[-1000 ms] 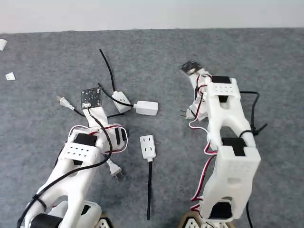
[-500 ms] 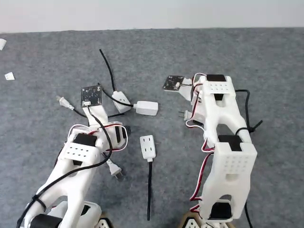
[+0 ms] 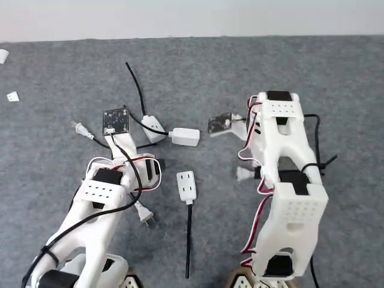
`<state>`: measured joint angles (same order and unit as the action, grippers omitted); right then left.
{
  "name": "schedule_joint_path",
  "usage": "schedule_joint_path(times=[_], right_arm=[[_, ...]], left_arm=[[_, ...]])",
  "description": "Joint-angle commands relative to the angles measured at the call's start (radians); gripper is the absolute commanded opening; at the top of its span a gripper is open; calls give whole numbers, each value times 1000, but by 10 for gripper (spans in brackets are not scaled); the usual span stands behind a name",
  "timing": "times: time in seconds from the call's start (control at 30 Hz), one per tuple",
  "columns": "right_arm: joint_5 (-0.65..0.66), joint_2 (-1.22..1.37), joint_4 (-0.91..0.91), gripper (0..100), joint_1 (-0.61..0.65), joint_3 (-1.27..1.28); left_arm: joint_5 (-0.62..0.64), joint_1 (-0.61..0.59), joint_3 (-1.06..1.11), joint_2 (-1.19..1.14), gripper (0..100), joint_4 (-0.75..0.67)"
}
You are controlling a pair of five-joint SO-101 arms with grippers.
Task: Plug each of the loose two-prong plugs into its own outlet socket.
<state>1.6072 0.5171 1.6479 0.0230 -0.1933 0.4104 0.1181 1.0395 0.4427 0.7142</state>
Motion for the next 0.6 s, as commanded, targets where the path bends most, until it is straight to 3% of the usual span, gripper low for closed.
schedule_joint_path(times=[0.0,0.1,0.23,0.3,0.47,0.57], right_arm=[[206,-67,13,9,-13,-32],[110,-48,-99,45,15,-32],[-32,-30,-166,245,30,-38],[-46,-28,-162,289,33,-38],[-72,-30,-159,216,48,-43],[-264,-41,-76,117,79,-106]], left_arm=[[-17,-32,-24,-2,238,-26],[-17,-68,-22,-2,238,-58],[-17,-68,-22,-2,238,-60],[-17,-68,-22,-2,238,-60],[-17,-68,-22,-2,239,-60],[-17,-68,-22,-2,239,-60]])
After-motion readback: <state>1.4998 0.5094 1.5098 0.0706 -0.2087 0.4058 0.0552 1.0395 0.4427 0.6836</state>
